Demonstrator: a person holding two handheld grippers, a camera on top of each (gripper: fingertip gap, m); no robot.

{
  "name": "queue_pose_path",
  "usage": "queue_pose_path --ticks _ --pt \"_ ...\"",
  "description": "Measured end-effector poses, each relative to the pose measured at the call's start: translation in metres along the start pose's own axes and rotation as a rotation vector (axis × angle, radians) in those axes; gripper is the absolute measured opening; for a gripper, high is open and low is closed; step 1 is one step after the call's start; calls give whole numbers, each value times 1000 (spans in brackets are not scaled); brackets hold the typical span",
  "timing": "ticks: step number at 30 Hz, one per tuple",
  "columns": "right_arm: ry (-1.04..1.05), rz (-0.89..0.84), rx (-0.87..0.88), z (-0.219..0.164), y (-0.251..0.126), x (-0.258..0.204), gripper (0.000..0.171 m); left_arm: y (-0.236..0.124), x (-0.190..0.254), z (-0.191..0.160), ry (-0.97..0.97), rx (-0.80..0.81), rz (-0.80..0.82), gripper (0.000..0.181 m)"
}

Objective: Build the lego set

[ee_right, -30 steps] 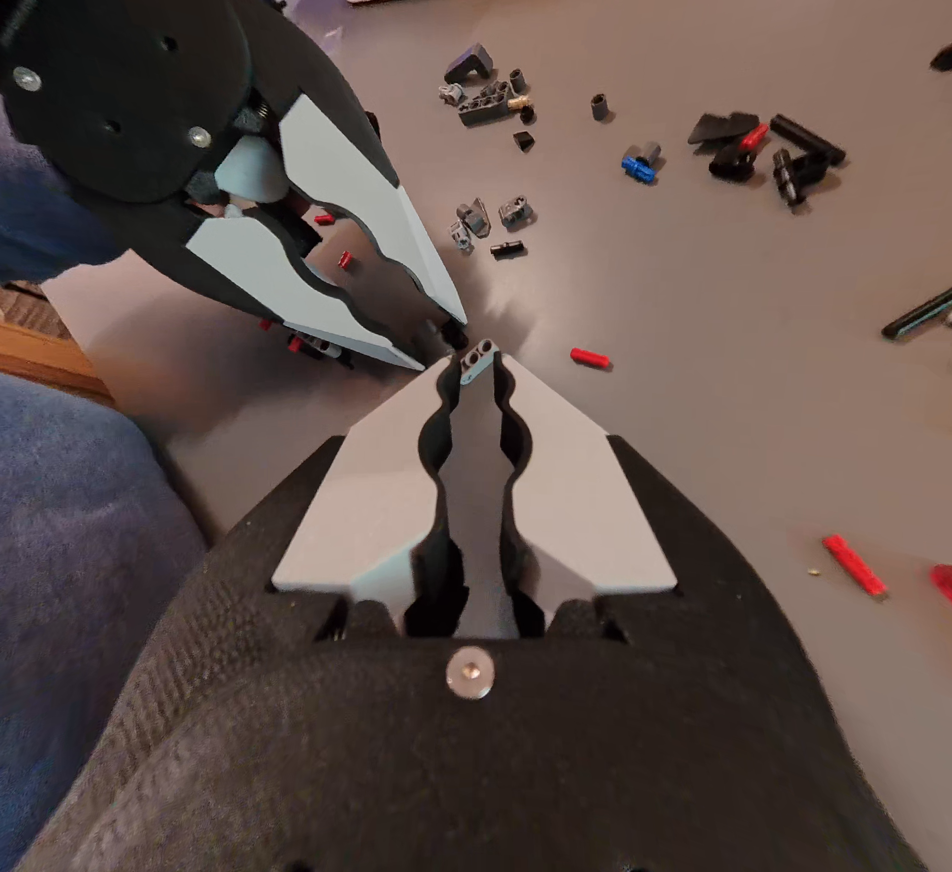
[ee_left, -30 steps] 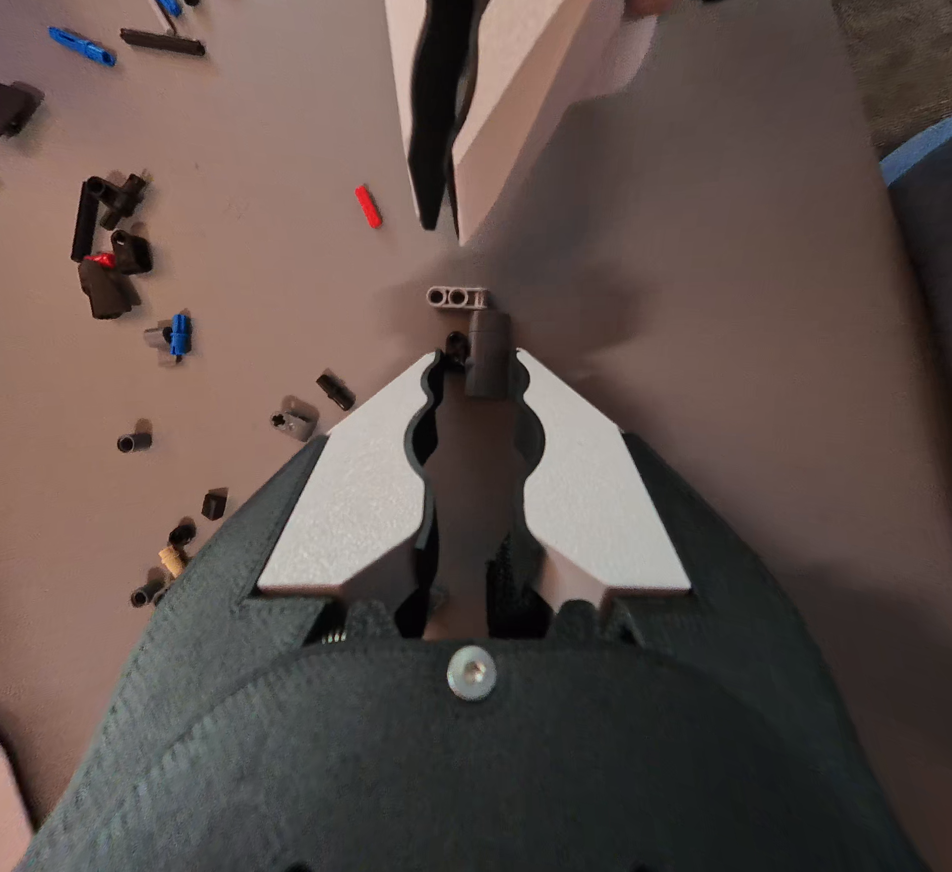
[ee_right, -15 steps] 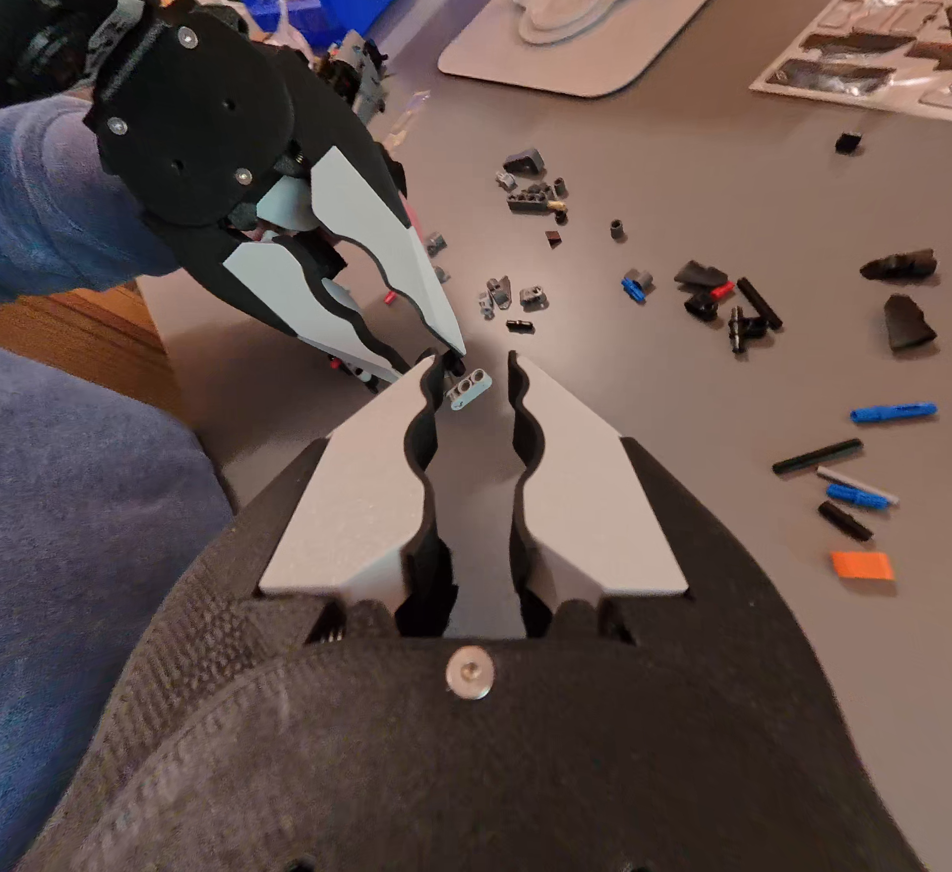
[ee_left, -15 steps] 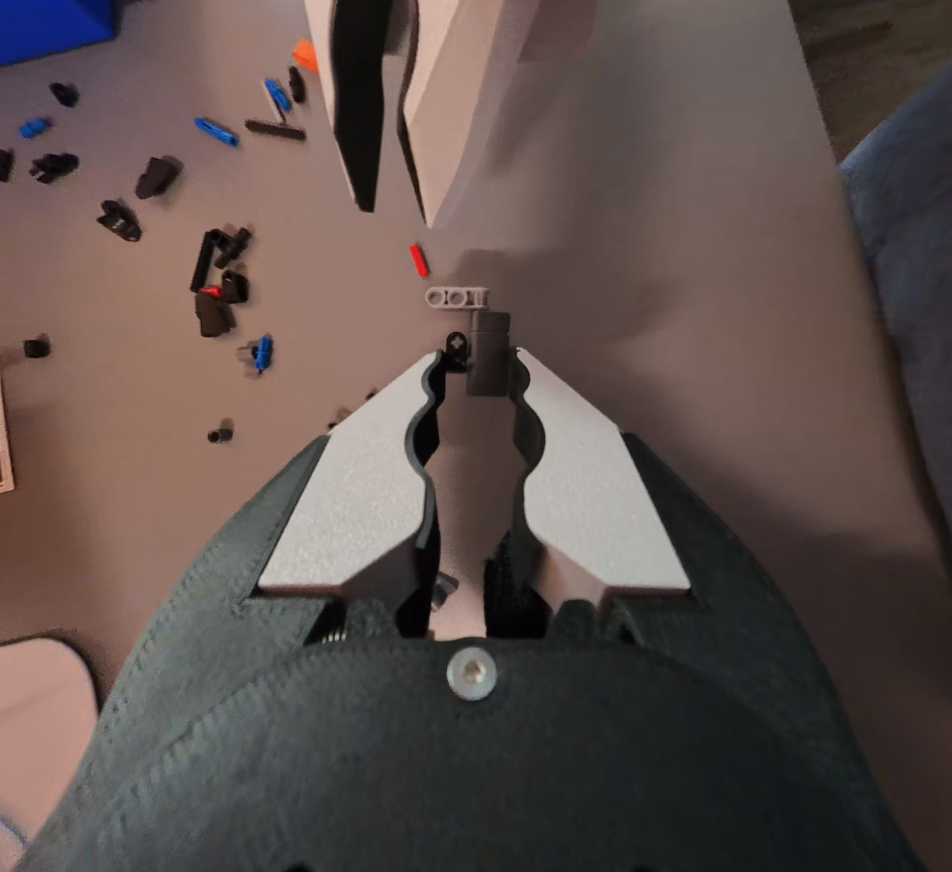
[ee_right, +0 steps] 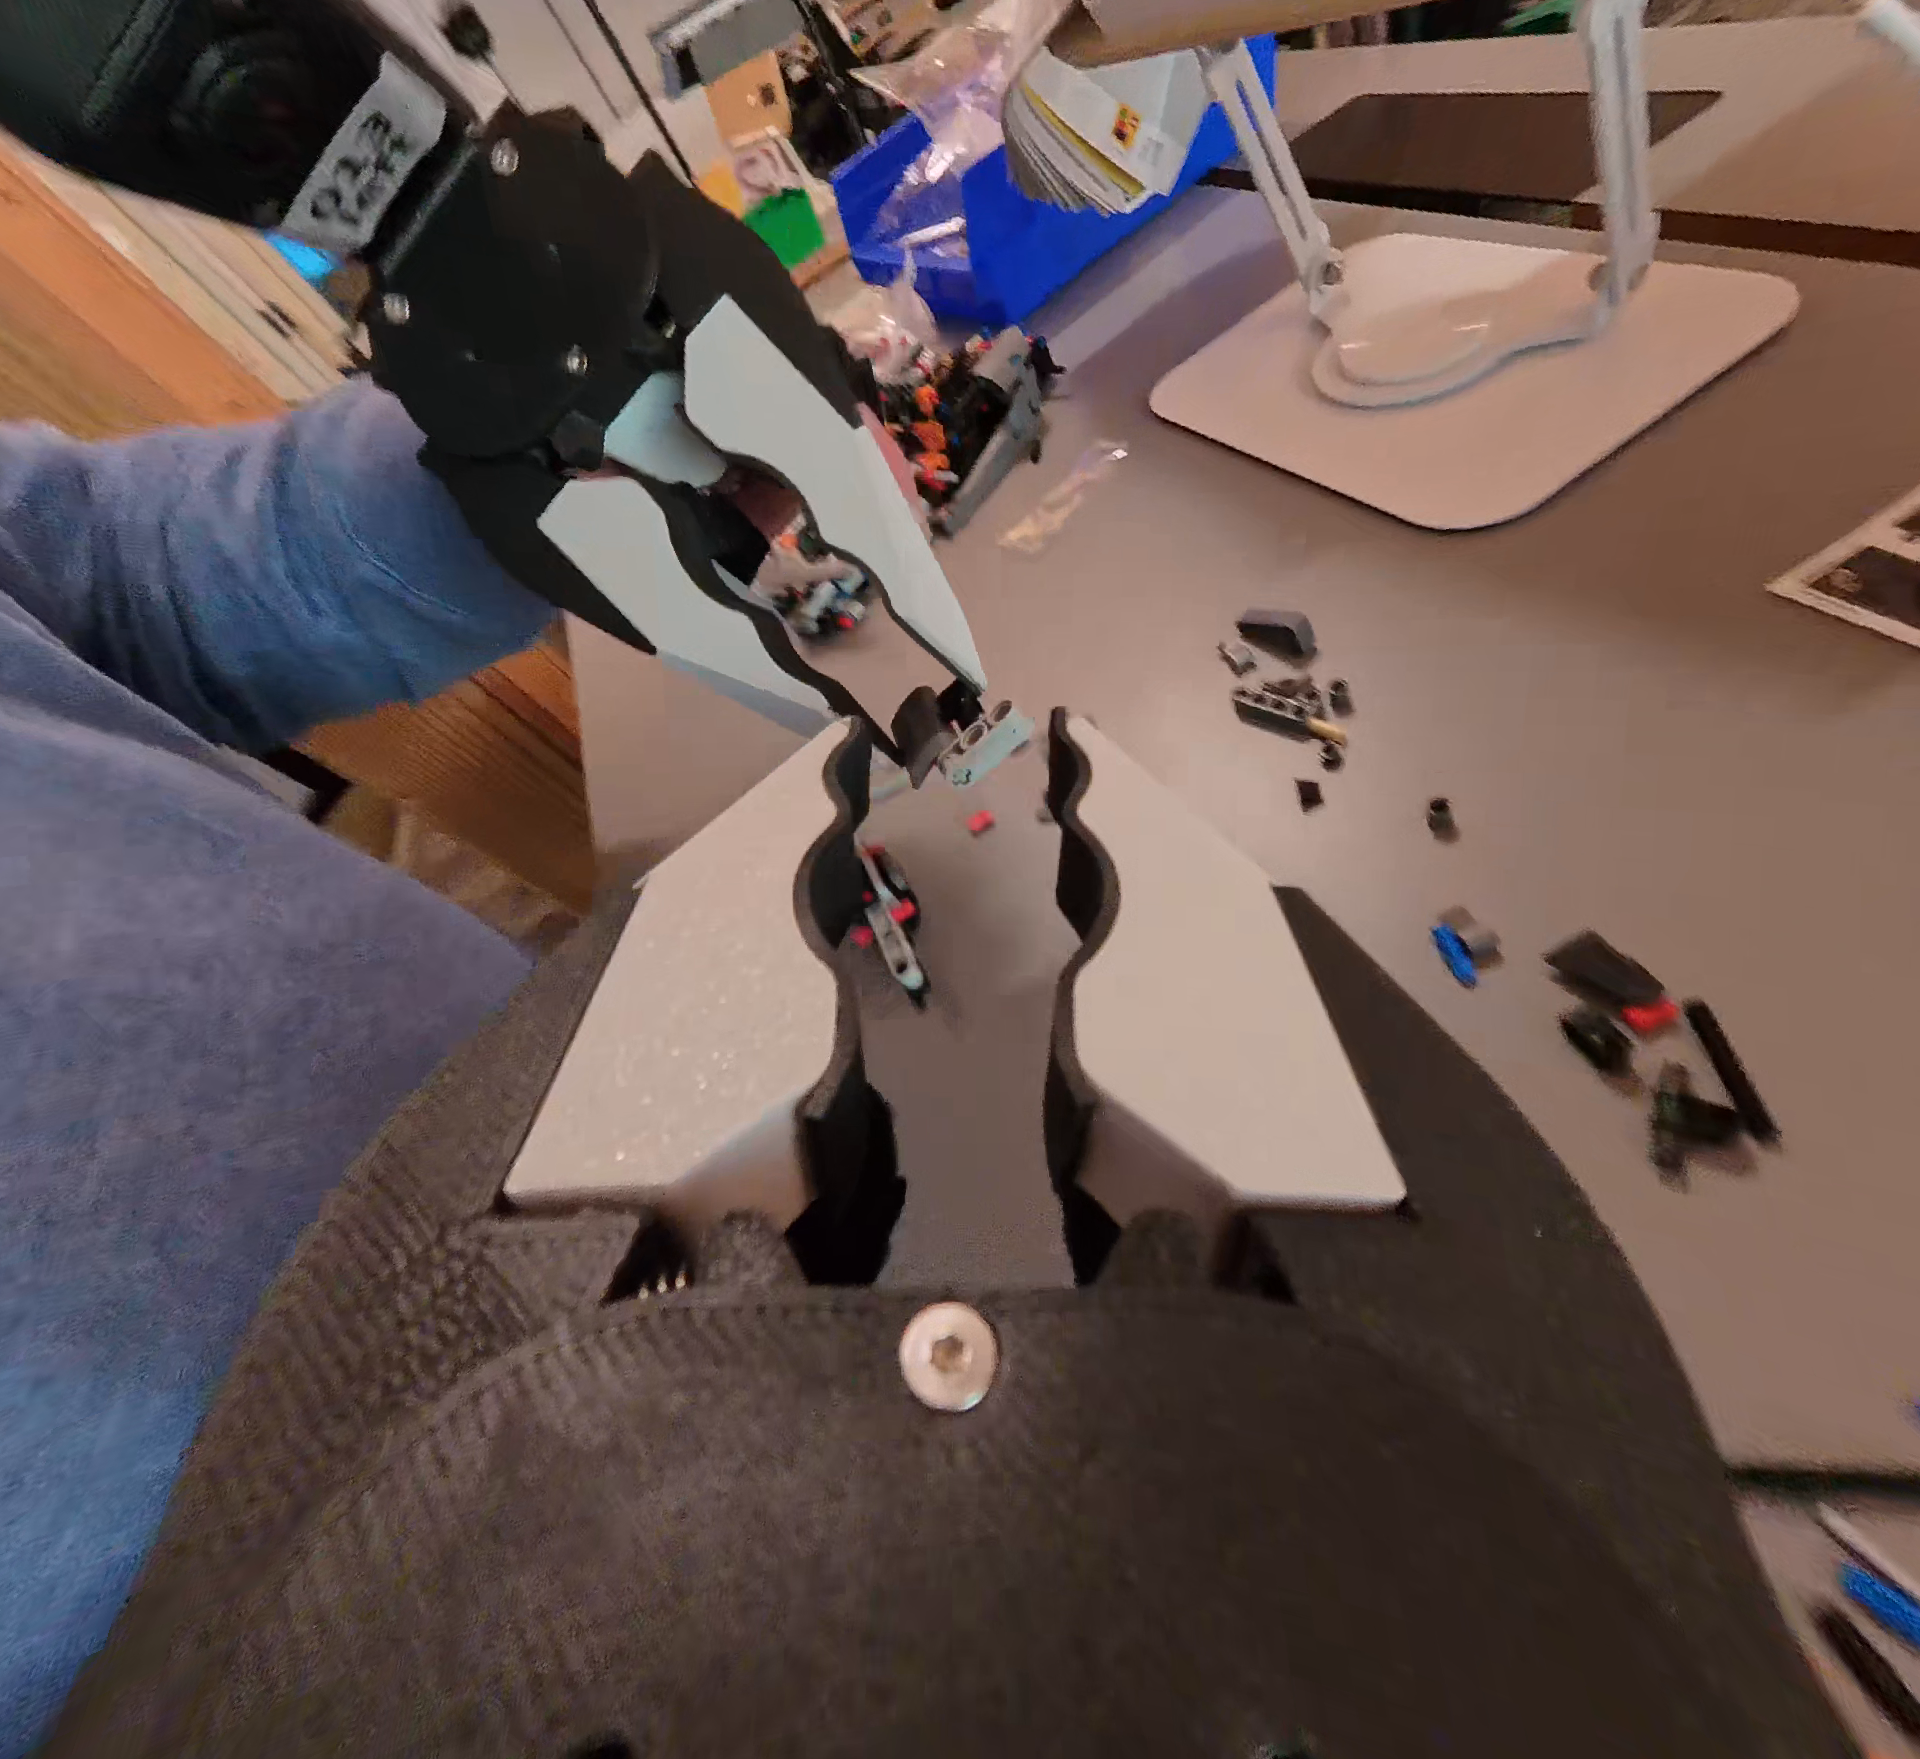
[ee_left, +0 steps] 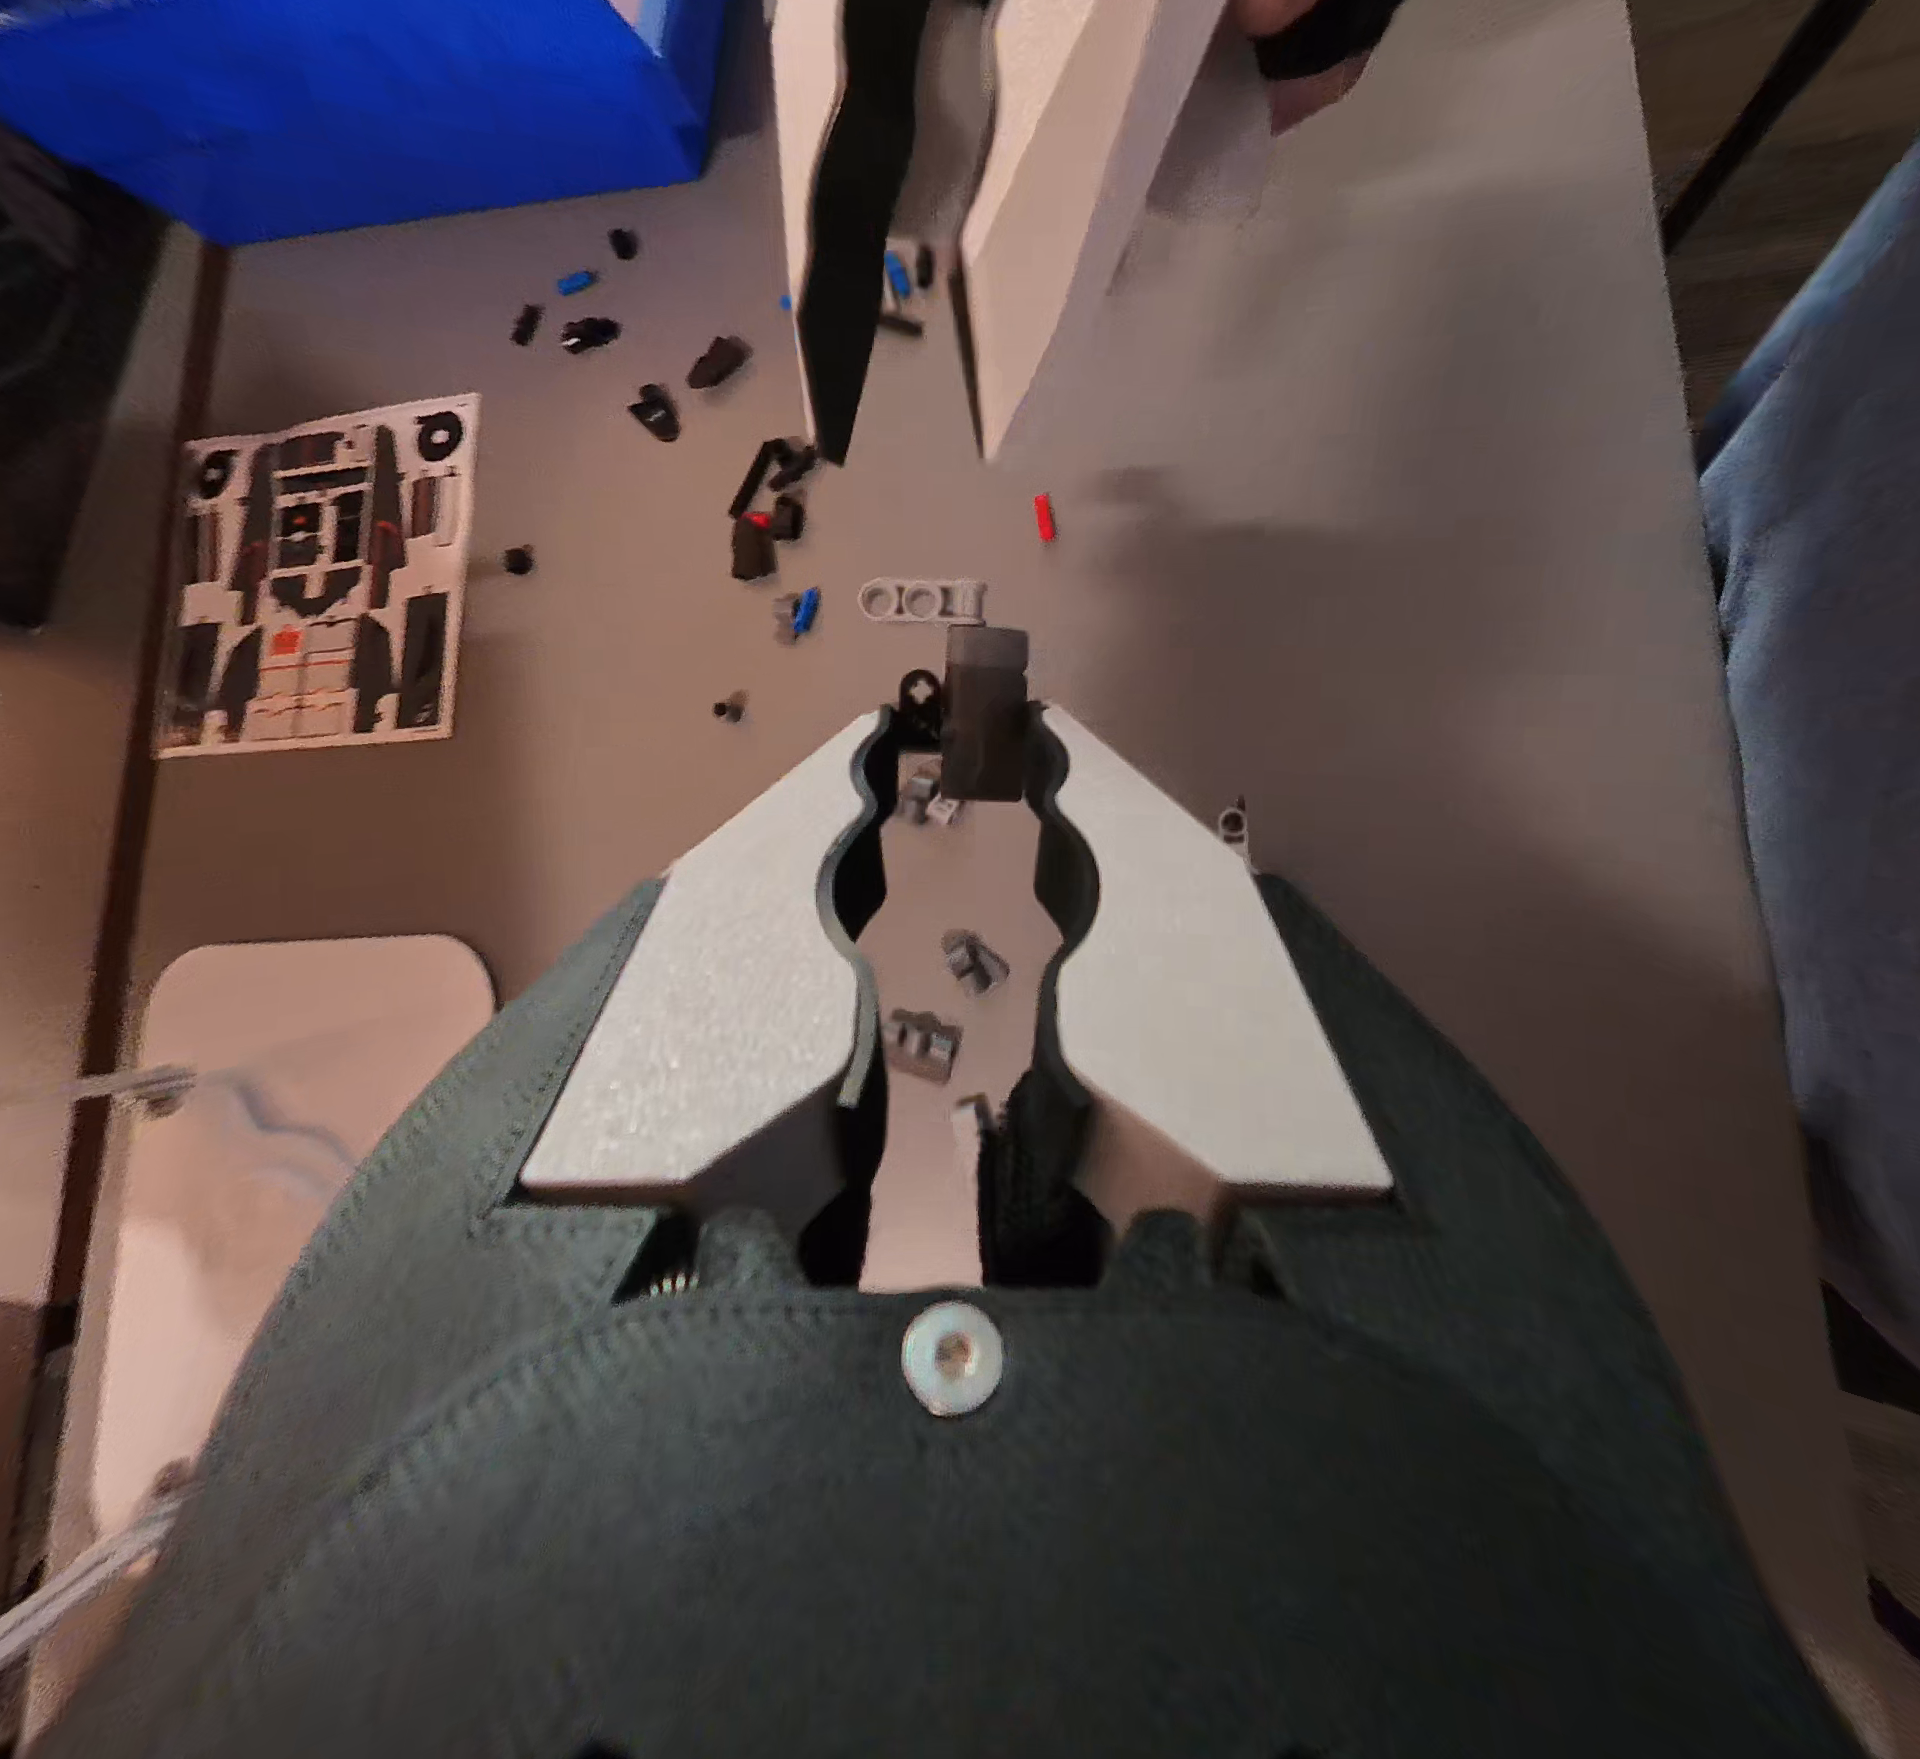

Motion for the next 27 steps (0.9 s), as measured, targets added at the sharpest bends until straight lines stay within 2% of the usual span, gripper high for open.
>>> queue_pose_path --ticks 1,5,12,20,23,25,27 --pt "36 39 13 4 5 -2 32 -6 1 0 9 1 20 23" --pt "178 177 8 13 26 -10 34 -26 7 -3 74 -39 123 22" --pt "301 304 -49 13 60 -31 31 -49 22 -10 135 -51 225 23" --pt "340 356 -63 16 82 -52 7 -68 34 -14 177 -30 275 23" --pt "368 380 -51 18 88 -57 7 -76 37 -18 177 -25 300 23" --pt "372 384 -39 21 91 -61 9 -82 37 -20 178 -17 321 23" --pt "395 338 -27 24 95 -58 29 -88 37 -23 160 -4 338 23"
Point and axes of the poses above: each gripper's, where its closed fingertips meet, y out along the fingers, z out of its top, x = y × z across the jaws, the point moved 6 cm from there along -y, back along the fingers, and after that the axes turned 6 degrees about -z, right-handed, at the moved point
